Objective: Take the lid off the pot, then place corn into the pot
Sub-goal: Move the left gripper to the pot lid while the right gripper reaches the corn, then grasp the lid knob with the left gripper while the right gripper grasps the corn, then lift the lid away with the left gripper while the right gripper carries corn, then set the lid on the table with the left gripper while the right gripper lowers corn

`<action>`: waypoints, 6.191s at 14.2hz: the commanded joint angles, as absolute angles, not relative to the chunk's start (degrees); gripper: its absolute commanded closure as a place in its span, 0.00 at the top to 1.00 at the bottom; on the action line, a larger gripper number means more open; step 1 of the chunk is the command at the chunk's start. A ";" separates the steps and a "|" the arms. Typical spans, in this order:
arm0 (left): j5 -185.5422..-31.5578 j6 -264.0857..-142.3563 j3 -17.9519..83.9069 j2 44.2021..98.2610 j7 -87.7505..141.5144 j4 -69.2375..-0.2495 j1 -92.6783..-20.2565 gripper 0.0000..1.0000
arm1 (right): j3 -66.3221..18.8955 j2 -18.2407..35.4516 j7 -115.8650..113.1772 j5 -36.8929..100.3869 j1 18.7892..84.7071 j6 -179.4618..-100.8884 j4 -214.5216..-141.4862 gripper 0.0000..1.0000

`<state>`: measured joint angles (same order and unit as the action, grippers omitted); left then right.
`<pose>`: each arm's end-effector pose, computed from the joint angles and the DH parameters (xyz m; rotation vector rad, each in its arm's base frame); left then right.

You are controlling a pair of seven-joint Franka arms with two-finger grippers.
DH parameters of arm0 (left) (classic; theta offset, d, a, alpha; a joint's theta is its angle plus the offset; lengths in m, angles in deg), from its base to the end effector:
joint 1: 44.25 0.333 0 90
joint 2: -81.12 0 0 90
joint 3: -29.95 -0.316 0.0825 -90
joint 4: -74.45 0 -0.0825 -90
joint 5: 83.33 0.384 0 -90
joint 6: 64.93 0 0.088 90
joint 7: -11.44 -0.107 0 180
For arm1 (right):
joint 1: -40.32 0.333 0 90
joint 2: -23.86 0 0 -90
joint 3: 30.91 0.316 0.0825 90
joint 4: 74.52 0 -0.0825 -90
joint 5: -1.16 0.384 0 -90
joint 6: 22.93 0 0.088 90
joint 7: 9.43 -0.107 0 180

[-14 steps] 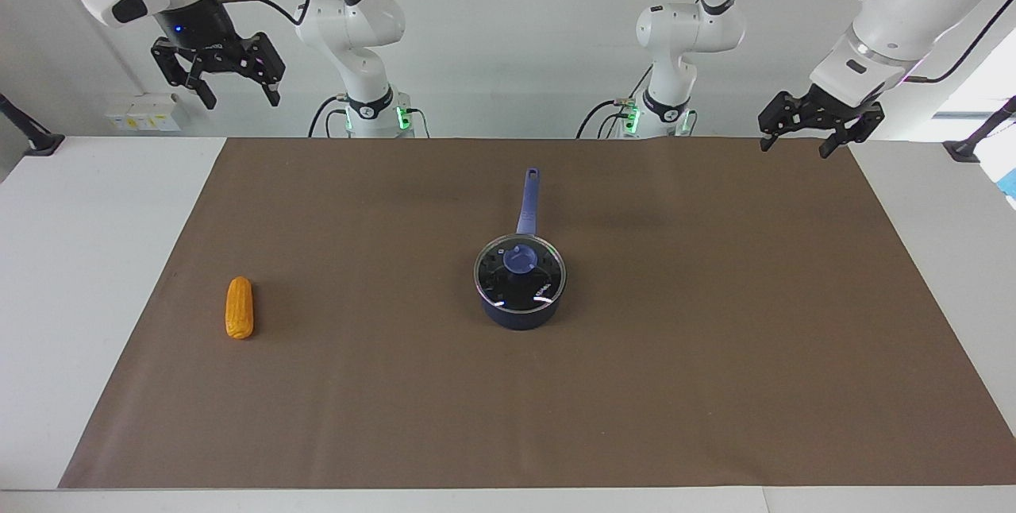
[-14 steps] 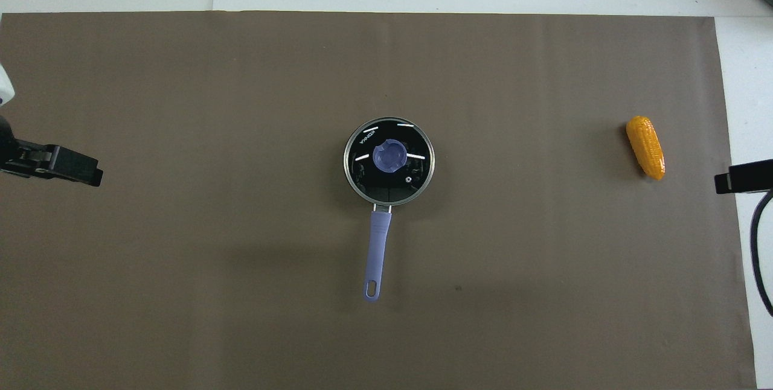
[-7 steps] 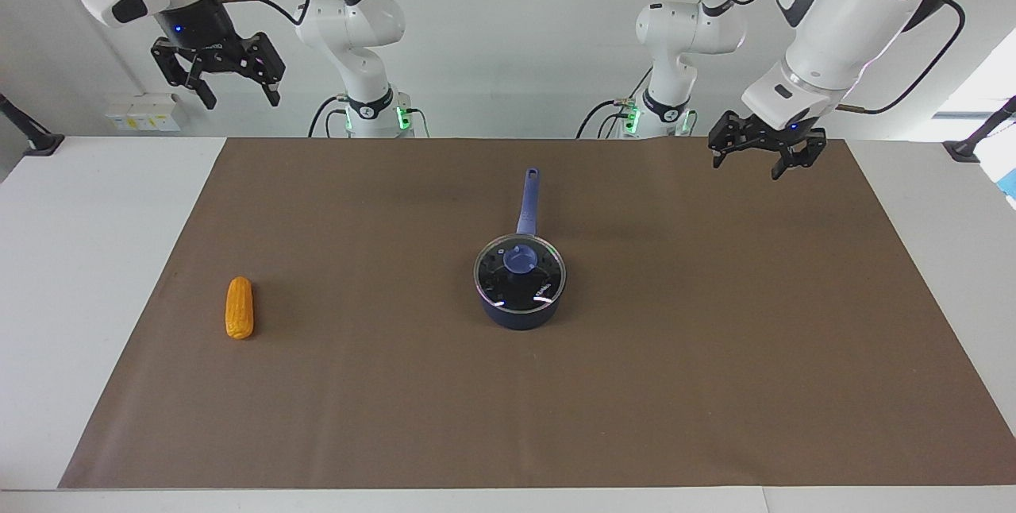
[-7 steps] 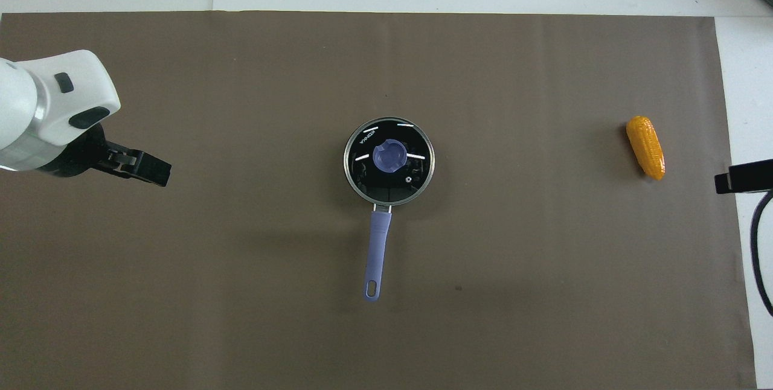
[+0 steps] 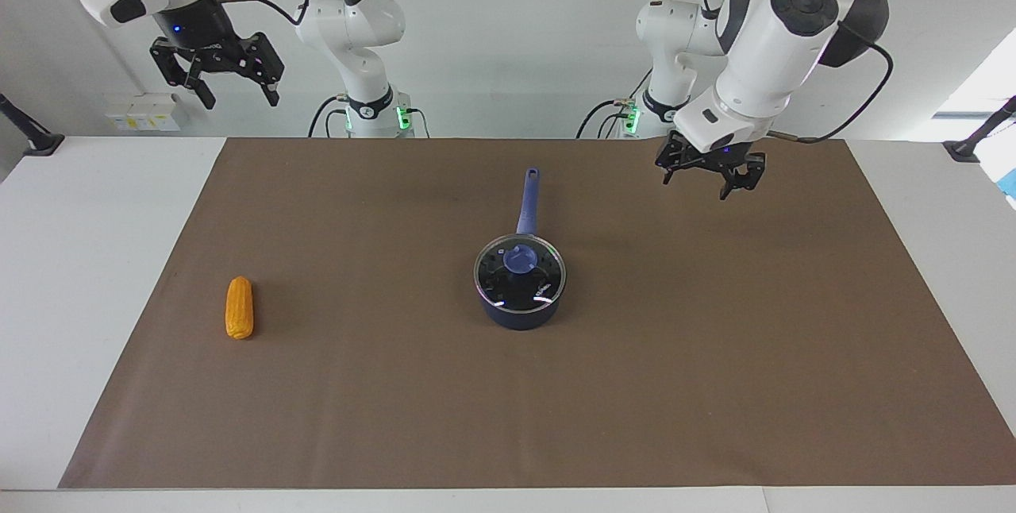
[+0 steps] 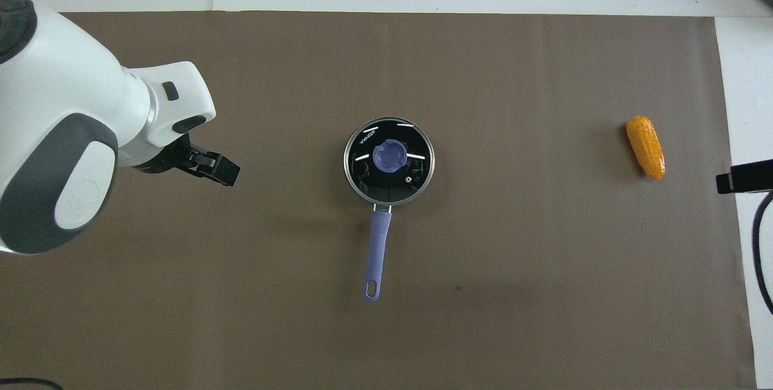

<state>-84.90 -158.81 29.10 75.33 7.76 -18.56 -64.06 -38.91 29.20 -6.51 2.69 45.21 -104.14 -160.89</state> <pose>0.5518 -0.1929 0.5477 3.0646 -0.6087 -0.1384 0.5070 -0.0287 0.6895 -3.1024 -0.0021 -0.0067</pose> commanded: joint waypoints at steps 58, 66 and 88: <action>-85.44 -162.75 27.14 50.70 44.85 7.04 -79.33 0.00 | -37.07 7.33 -5.45 6.34 50.15 -149.76 -172.87 0.00; -85.43 -162.92 27.14 58.61 19.56 -2.00 -66.68 0.00 | -37.07 6.46 -27.76 0.48 62.20 -138.54 -165.25 0.00; -85.52 -177.76 27.14 72.94 -14.93 -32.23 -43.02 0.00 | -36.71 -10.86 -44.41 0.63 77.50 -147.20 -157.74 0.00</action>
<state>-84.84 -174.35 26.62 70.54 -13.76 -27.60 -44.26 -36.82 -11.50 -44.27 1.07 77.18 -145.00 -155.11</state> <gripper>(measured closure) 0.348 0.612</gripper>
